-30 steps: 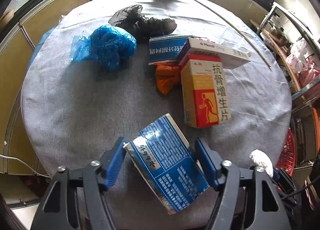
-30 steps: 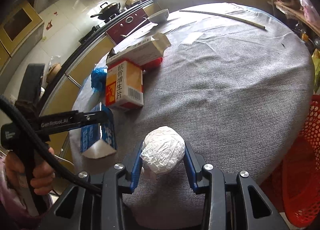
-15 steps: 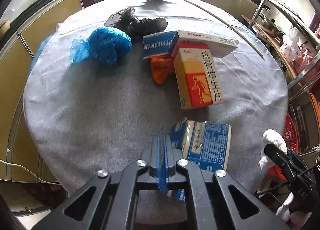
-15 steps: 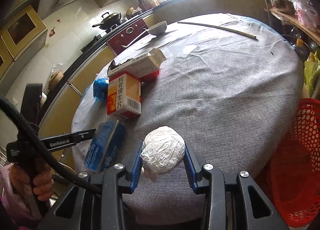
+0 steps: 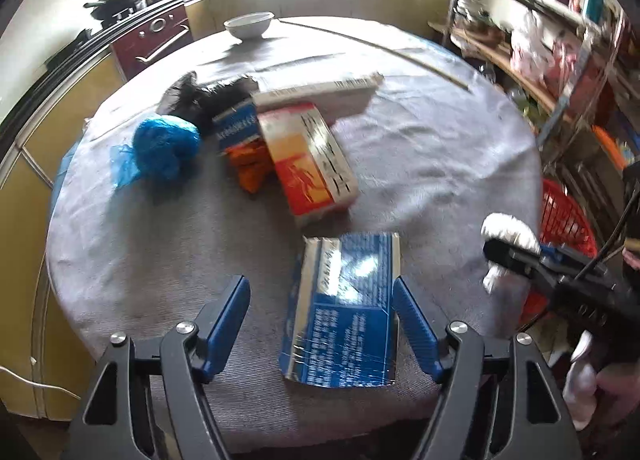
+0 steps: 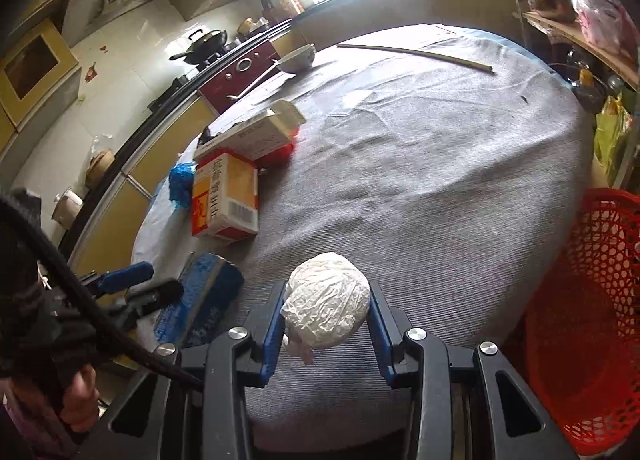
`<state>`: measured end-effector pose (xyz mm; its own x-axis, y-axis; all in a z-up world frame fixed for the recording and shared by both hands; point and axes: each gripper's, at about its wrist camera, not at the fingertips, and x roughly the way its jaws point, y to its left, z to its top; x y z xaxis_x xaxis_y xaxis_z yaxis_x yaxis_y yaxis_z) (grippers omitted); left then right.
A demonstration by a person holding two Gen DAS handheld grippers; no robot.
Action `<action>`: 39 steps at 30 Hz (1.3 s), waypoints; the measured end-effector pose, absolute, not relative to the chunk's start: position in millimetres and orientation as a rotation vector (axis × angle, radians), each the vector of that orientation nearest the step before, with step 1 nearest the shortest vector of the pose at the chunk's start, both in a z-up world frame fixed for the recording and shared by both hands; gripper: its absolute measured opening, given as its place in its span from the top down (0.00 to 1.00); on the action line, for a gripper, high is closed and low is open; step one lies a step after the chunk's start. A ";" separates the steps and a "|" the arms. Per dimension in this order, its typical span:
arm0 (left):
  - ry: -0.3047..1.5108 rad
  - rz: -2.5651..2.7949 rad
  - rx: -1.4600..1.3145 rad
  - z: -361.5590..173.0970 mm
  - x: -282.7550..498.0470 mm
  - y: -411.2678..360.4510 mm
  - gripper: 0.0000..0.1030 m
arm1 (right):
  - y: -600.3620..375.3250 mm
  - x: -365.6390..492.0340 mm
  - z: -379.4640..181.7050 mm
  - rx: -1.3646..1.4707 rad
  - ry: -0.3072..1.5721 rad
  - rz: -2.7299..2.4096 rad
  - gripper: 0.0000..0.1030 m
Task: Collect trash
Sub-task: 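Grasp the white foil ball with the right tool while the left tool grasps the blue medicine box, then carry both items to the red basket and open both tools to drop them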
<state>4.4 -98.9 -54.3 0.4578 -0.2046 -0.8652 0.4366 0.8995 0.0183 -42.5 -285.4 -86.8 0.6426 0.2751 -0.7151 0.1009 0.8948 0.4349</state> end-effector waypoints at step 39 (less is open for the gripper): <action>1.029 -0.928 0.449 -53.5 -30.1 -293.3 0.52 | -430.4 -152.0 -94.4 0.608 0.782 -0.307 0.60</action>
<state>-30.1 -293.3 -53.5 0.1984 -0.4402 -0.8757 0.8259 0.5562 -0.0925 -152.0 -430.4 -94.4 0.6778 -0.0380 -0.7343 0.4719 0.7883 0.3948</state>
